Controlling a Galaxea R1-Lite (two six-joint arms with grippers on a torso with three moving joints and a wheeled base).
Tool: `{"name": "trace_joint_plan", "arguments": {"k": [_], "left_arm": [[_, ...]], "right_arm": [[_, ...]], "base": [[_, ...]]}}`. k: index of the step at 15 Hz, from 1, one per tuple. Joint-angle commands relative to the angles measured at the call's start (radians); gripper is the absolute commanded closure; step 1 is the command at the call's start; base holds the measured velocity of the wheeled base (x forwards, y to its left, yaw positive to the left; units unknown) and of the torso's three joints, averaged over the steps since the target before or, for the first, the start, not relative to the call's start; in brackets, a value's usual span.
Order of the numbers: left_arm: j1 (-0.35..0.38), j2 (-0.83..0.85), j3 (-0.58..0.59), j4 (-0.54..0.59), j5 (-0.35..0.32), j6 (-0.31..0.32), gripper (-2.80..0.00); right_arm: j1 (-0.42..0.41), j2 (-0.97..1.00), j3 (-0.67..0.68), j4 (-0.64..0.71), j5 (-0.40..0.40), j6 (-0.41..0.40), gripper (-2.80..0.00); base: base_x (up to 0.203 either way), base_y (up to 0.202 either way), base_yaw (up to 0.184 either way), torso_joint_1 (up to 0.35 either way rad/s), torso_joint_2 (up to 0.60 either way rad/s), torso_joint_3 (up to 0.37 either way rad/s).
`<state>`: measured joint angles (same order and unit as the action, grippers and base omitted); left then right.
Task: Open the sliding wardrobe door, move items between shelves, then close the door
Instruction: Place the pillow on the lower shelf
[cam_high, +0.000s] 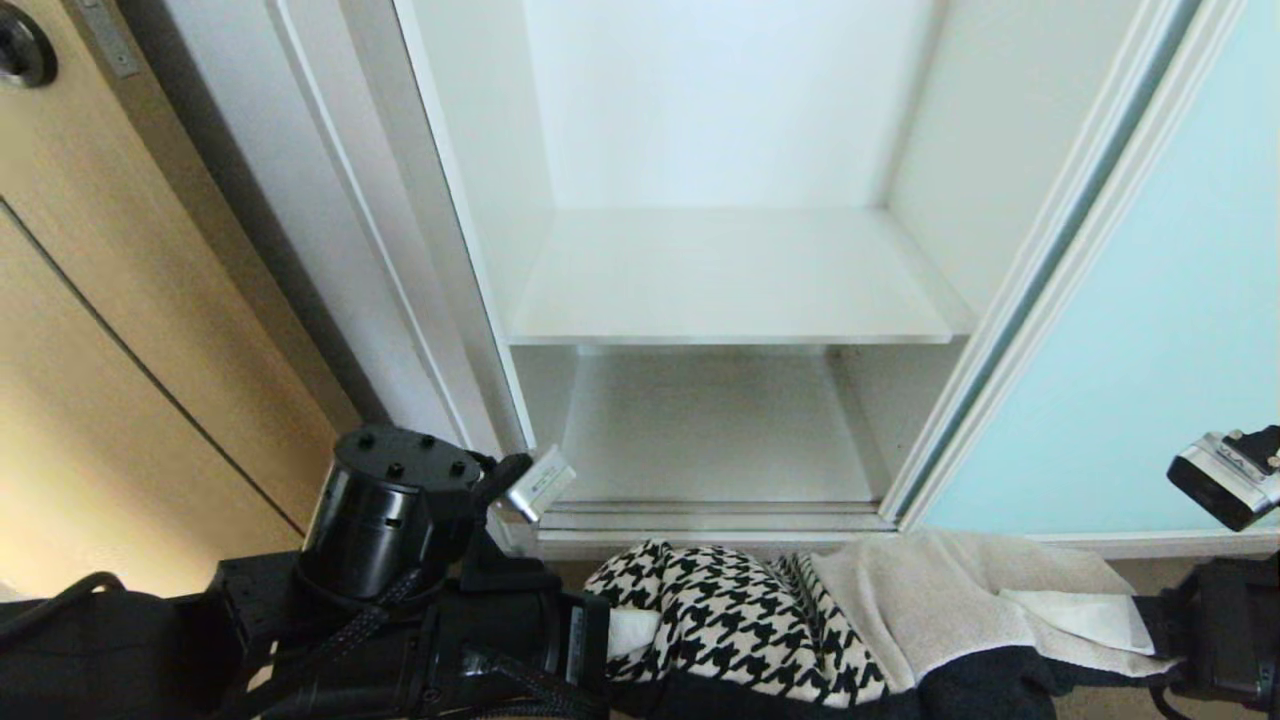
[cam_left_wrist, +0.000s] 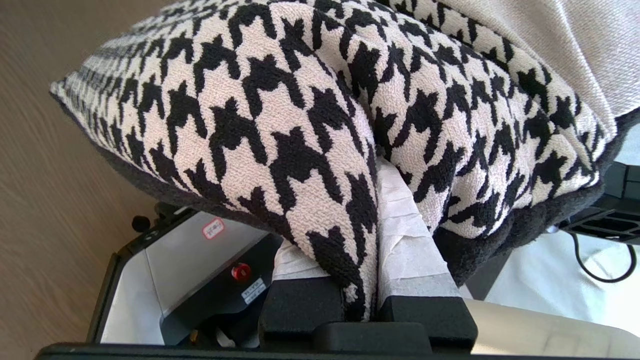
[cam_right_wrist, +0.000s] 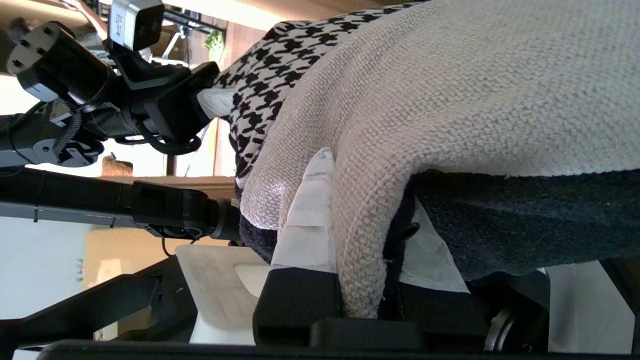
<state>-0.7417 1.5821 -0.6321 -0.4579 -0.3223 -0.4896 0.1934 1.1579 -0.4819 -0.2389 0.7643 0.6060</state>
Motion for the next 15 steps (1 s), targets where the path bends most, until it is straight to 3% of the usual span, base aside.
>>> {"name": "trace_joint_plan", "arguments": {"k": [1,7,15], "left_arm": [[0.001,0.003,0.0,-0.008,-0.002,-0.003,0.0],[-0.005,0.028,0.021,-0.029,0.08,-0.007,0.0],[-0.005,0.022,0.042,-0.03,0.086,-0.006,0.0]], "right_arm": [[0.001,-0.004,0.002,-0.002,0.001,0.003,0.0],[0.012,-0.008,0.012,0.0,0.003,0.002,0.0],[0.041,0.023,0.005,-0.002,0.001,0.005,0.0]], "base": [[-0.163,0.0,0.0,-0.001,0.0,0.002],[-0.017,0.0,-0.002,-0.001,0.0,0.002],[0.0,0.0,0.0,0.0,0.0,0.0]]}}
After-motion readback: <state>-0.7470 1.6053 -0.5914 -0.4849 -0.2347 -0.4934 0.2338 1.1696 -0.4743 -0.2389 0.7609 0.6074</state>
